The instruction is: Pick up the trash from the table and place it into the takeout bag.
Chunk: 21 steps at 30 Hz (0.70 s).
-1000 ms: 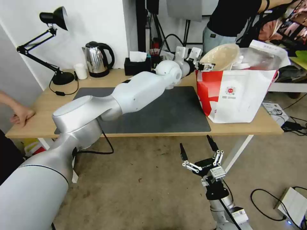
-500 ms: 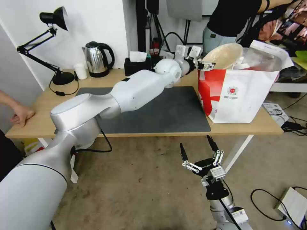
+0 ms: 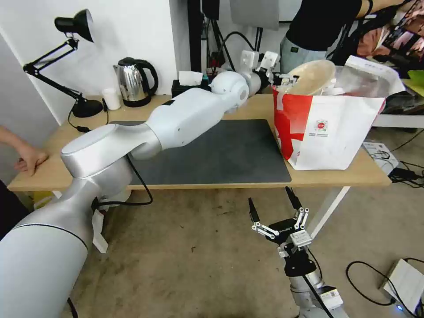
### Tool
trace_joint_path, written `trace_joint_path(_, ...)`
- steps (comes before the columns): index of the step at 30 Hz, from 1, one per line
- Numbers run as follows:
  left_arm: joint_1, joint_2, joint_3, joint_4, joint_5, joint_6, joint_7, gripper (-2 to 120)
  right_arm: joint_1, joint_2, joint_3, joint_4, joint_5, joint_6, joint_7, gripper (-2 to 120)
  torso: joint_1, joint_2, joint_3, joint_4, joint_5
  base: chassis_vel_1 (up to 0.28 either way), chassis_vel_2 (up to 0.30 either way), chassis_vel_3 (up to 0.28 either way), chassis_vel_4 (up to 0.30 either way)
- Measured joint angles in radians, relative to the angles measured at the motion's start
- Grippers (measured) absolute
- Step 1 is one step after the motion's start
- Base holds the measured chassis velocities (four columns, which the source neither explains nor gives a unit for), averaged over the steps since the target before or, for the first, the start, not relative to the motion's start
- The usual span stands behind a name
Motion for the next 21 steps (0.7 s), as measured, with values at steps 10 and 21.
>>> trace_joint_path(10, -0.023, 0.008, -0.033, -0.001, -0.006, 0.000, -0.004, 100, 0.000, 0.000, 0.000, 0.000, 0.000, 0.000, 0.000, 100, 0.000, 0.000, 0.000, -0.0001, 0.0000, 0.000, 0.000, 0.000, 0.000)
trace_joint_path(21, -0.035, 0.138, -0.087, -0.128, 0.001, -0.001, -0.042, 100, 0.000, 0.000, 0.000, 0.000, 0.000, 0.000, 0.000, 100, 0.000, 0.000, 0.000, -0.0002, -0.0002, 0.000, 0.000, 0.000, 0.000)
